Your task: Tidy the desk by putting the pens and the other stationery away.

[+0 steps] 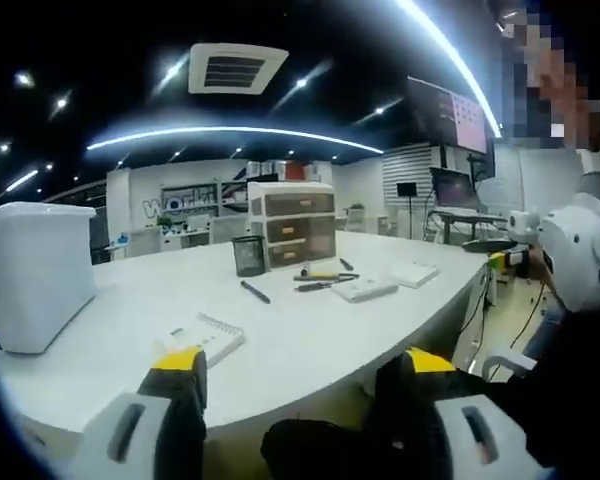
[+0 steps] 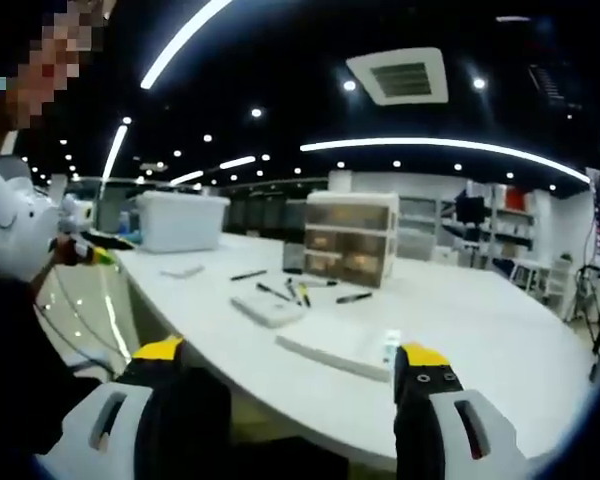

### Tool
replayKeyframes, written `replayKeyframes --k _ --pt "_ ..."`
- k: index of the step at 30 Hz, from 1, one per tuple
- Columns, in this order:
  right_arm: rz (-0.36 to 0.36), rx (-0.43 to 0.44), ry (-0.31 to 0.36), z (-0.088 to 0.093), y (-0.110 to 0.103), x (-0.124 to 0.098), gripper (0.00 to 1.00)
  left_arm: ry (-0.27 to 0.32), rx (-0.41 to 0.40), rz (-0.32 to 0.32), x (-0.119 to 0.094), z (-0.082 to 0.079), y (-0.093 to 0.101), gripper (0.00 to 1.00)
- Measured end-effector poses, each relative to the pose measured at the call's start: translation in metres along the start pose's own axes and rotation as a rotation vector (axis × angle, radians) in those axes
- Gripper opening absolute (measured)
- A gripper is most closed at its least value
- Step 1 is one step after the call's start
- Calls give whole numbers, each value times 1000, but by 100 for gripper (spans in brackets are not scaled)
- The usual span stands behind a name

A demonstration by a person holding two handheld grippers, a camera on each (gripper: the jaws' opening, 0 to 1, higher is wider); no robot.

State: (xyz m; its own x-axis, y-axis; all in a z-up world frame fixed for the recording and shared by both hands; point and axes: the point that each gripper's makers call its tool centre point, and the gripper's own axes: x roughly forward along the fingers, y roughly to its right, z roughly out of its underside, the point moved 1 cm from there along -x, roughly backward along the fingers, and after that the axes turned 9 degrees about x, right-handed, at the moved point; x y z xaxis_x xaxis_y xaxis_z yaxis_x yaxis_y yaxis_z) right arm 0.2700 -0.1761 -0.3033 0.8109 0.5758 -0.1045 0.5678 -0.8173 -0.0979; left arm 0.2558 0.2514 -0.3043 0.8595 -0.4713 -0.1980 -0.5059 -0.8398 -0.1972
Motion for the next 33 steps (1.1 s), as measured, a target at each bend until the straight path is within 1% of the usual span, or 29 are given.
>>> replayKeyframes --k 4,14,21,29,33 --pt "1 -4 -10 3 -1 0 81 -8 -2 -11 -2 2 -2 78" --pt "-10 4 1 1 -3 0 83 -1 -10 9 0 1 3 78" --pt "-7 7 -17 4 -1 0 83 -8 -8 23 2 0 6 79" --pt "-13 24 -27 -5 1 -1 82 -44 -8 35 8 -4 2 79" --pt "-14 15 -56 -7 1 1 82 -52 -9 50 10 -8 -1 79"
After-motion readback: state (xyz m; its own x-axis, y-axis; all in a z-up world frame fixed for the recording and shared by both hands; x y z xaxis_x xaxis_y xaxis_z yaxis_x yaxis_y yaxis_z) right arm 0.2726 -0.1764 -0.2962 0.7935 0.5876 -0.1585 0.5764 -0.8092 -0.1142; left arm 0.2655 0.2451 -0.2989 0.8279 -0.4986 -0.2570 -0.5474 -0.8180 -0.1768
